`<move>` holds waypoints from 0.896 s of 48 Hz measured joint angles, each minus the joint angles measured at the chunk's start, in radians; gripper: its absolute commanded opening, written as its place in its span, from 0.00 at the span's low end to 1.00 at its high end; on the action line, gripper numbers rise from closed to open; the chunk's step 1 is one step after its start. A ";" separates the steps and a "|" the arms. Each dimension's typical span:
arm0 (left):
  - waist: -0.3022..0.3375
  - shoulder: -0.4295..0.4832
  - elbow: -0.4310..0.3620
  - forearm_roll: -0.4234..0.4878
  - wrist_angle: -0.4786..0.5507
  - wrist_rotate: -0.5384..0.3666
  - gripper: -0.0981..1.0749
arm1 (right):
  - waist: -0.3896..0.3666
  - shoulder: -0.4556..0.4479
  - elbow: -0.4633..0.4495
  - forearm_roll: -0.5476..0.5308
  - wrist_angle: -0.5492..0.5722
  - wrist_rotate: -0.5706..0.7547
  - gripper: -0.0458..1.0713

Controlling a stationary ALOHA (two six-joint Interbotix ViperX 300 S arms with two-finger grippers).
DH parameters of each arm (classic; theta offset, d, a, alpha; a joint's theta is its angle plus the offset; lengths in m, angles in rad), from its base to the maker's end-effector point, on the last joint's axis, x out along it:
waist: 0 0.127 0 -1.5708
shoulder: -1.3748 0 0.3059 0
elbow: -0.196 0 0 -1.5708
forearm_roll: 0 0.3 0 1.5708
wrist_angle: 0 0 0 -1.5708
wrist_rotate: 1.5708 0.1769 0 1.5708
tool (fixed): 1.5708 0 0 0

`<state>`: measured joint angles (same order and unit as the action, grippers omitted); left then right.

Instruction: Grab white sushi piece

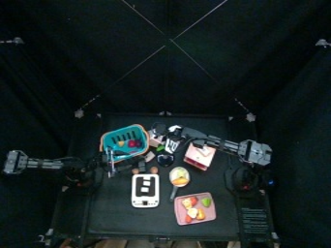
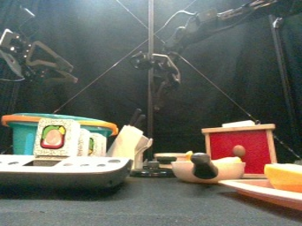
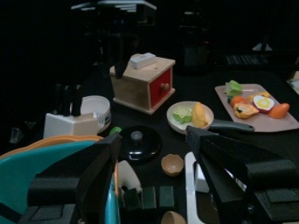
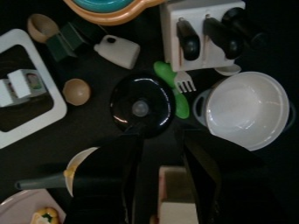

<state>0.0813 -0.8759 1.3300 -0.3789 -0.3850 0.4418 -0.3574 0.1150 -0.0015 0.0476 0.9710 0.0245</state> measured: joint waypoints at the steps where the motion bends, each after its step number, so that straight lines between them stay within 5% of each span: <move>1: 0.002 -0.002 0.000 0.002 0.003 0.000 0.89 | 0.002 -0.009 0.012 0.006 -0.011 0.002 0.69; 12: -0.021 0.011 -0.006 0.000 0.078 0.000 0.90 | 0.074 -0.167 0.255 0.041 -0.278 0.005 0.69; 19: -0.104 0.057 -0.044 0.006 0.138 0.002 0.90 | 0.144 -0.227 0.403 0.025 -0.532 0.005 0.69; 32: -0.202 0.225 -0.160 0.012 0.173 -0.002 0.90 | 0.241 -0.235 0.629 -0.117 -1.028 0.014 0.69; 43: -0.202 0.351 -0.210 -0.044 0.169 -0.002 0.89 | 0.273 -0.230 0.712 -0.183 -1.216 0.014 0.69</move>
<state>-0.1212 -0.5246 1.1198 -0.4234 -0.2163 0.4403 -0.0844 -0.1150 0.7102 -0.1350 -0.2454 0.0383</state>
